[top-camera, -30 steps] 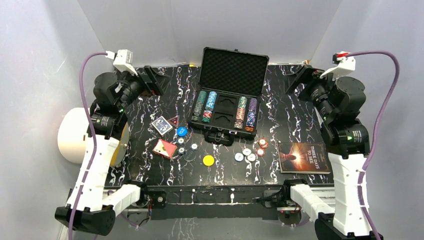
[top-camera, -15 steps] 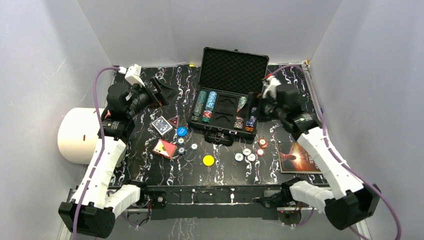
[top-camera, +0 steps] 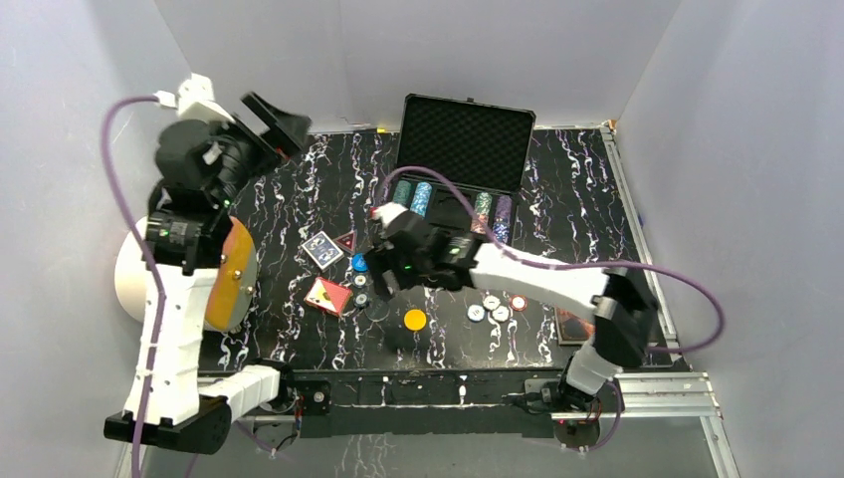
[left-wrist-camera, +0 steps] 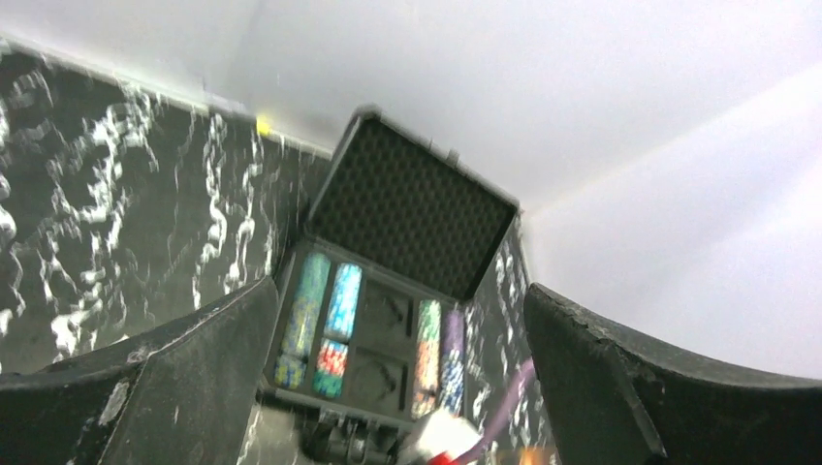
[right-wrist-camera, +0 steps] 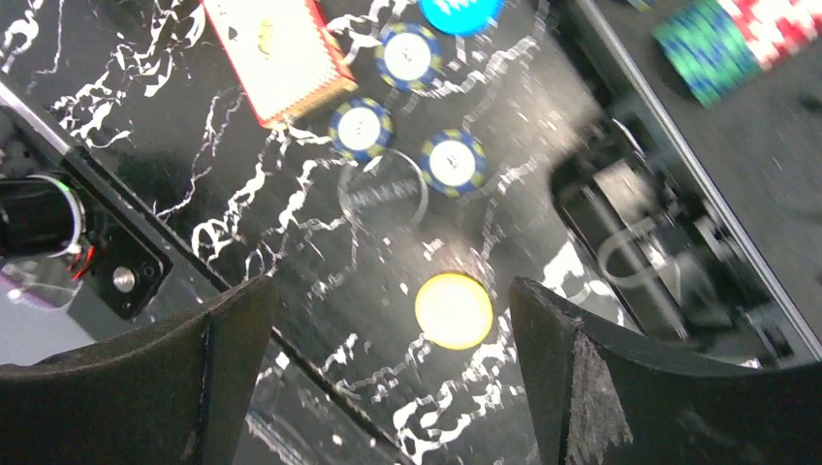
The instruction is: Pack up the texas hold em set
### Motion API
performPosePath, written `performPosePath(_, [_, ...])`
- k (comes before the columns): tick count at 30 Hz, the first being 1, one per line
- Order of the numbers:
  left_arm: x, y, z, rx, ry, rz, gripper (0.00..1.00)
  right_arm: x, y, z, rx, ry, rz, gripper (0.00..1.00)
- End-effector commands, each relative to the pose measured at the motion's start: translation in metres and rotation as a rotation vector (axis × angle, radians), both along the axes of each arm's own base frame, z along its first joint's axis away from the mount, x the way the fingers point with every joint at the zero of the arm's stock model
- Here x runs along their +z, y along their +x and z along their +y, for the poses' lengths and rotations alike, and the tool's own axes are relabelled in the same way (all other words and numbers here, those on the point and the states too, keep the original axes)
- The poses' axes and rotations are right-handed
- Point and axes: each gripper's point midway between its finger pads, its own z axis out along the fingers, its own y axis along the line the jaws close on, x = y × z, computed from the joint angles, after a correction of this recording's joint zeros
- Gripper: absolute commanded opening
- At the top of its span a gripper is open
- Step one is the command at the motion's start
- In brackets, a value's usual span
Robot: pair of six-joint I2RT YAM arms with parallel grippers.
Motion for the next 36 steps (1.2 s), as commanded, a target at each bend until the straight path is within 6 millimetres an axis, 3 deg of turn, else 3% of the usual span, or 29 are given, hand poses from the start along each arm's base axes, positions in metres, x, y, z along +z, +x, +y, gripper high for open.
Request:
performPosePath(1, [0.067,-0.021,0.024,0.123,-0.013,-0.082,0.98,0.017,0.004,0.068,0.078,-0.03,-0.18,0.98])
performPosePath(3, [0.087,-0.029,0.025,0.116,-0.02,-0.135,0.98,0.002,0.001,0.093,0.114,-0.071,-0.187,0.98])
performPosePath(6, [0.095,-0.039,0.027,0.121,-0.025,-0.169,0.98,-0.021,-0.001,0.123,0.161,-0.121,-0.181,0.98])
performPosePath(12, [0.099,-0.048,0.027,0.105,-0.004,-0.197,0.98,-0.055,-0.005,0.153,0.229,-0.189,-0.147,0.98])
performPosePath(19, [0.096,-0.05,0.026,0.092,0.005,-0.19,0.98,-0.096,-0.004,0.158,0.261,-0.279,-0.114,0.98])
performPosePath(31, [0.089,-0.049,0.021,0.068,0.0,-0.172,0.98,-0.133,-0.001,0.16,0.34,-0.329,-0.094,0.98])
performPosePath(33, [0.086,-0.048,0.021,0.068,0.0,-0.162,0.98,-0.137,0.0,0.16,0.348,-0.327,-0.083,0.94])
performPosePath(36, [0.079,-0.049,0.023,0.08,0.005,-0.13,0.98,-0.136,0.001,0.159,0.353,-0.326,-0.097,0.81])
